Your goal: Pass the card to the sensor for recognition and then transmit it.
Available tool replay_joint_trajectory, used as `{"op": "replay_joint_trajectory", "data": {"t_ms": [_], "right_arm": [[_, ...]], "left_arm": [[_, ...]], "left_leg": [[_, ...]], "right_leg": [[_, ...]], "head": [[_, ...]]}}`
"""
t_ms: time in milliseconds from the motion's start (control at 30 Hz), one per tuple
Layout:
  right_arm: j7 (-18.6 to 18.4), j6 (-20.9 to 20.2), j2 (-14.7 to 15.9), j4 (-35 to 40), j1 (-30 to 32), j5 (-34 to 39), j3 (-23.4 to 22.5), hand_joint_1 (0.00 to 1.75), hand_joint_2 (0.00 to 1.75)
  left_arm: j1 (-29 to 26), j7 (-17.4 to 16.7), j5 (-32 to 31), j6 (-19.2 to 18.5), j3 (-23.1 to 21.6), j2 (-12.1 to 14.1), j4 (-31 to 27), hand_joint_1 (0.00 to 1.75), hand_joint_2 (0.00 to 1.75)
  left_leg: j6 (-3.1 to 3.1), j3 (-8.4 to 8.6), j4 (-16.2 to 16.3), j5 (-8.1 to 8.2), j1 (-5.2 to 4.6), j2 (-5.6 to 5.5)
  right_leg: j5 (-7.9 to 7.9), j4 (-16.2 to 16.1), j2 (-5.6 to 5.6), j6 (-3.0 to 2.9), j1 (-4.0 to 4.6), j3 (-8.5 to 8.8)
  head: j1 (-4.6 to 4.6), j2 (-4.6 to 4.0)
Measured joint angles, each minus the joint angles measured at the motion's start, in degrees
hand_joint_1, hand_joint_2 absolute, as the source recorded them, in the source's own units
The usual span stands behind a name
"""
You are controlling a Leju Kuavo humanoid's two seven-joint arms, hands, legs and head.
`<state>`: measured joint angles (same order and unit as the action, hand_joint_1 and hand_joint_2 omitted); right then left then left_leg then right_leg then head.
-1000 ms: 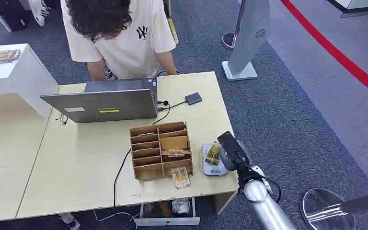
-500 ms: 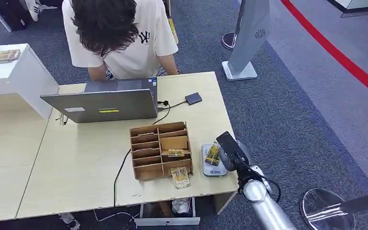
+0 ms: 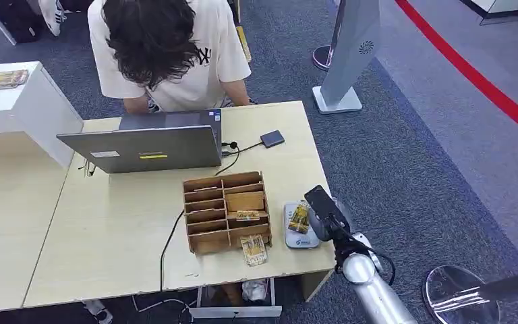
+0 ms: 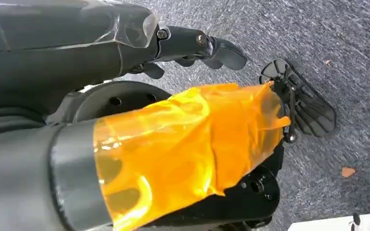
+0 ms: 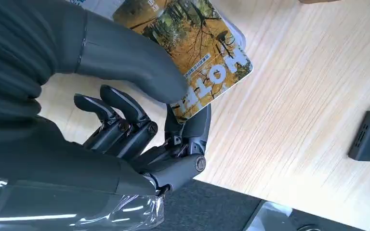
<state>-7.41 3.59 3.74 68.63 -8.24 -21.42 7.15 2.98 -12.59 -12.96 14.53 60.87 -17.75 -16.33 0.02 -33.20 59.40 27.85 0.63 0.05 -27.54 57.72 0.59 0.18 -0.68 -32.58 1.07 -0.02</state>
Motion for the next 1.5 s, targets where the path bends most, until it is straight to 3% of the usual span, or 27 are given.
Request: {"op": "replay_joint_trajectory", "data": {"t_ms": [933,1500], "right_arm": [[-0.22,0.09,0.00,0.00,-0.02,-1.05,0.00,1.75,1.75],[-1.79,0.96,0.00,0.09,-0.13,-6.82,1.44,1.75,1.75]], "left_arm": [[0.43,-0.13,4.15,0.79,-3.24,0.17,0.00,0.00,0.00],[0.83,-0.63,7.67,1.57,-6.38,0.24,0.00,0.00,0.00]], "left_leg": [[0.00,-0.01,0.00,0.00,0.00,-0.01],[0.00,-0.04,0.00,0.00,0.00,-0.02]], "right_leg": [[0.00,0.00,0.01,0.00,0.00,0.00],[0.00,0.00,0.03,0.00,0.00,0.00]], "head": [[-0.02,0.00],[-0.02,0.00]]}}
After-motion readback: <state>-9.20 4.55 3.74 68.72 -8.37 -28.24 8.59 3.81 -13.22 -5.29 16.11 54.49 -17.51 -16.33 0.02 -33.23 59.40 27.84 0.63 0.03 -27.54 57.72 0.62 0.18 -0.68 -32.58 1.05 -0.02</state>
